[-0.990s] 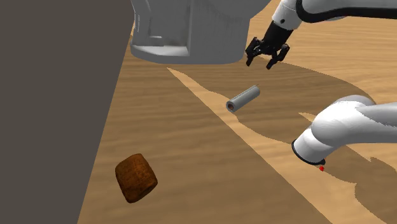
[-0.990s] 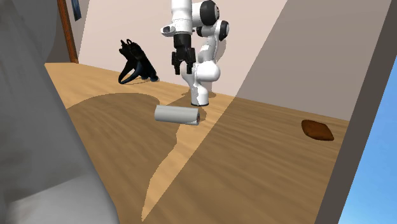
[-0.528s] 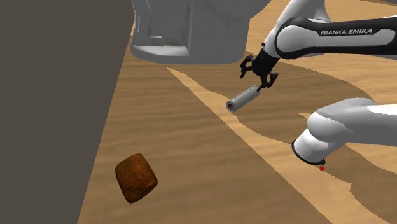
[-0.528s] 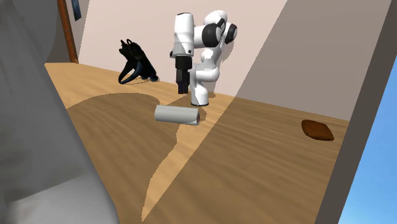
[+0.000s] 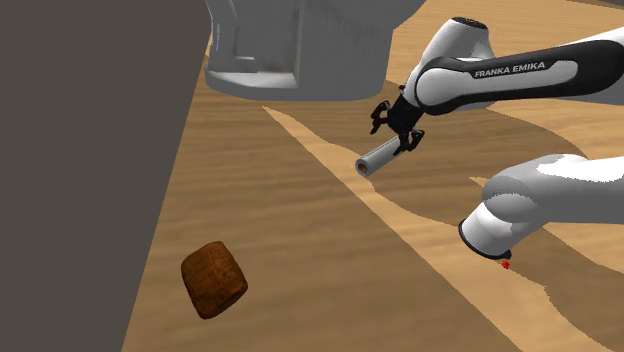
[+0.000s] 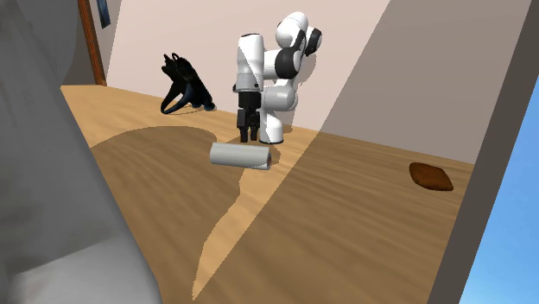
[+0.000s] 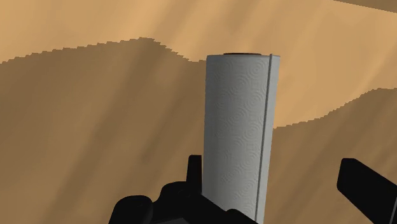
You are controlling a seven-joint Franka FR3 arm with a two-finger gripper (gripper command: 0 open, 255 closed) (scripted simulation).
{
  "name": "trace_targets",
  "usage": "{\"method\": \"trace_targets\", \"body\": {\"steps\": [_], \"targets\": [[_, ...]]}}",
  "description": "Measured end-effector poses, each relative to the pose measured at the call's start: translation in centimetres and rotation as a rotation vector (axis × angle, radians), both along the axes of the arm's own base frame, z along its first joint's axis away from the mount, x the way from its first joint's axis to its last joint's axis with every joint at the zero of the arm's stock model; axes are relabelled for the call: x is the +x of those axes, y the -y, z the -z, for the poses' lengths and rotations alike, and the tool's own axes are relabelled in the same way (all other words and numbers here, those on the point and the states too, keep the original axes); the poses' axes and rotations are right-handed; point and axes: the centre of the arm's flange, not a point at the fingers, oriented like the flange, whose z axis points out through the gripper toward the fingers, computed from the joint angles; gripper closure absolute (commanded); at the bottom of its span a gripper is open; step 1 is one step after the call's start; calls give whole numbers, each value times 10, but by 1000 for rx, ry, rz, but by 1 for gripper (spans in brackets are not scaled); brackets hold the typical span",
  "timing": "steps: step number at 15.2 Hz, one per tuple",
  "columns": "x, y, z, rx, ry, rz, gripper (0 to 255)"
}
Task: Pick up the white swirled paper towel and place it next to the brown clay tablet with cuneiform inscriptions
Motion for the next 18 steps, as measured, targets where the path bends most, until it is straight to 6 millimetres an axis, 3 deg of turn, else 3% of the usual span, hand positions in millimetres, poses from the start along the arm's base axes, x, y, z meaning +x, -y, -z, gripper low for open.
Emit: {"method": "trace_targets", "body": {"steps": [6, 7, 18], "targets": [[1, 0, 4, 0, 1, 1, 0], [1, 0, 4, 0, 1, 1, 255], [1, 0, 2, 0, 1, 1, 255]]}}
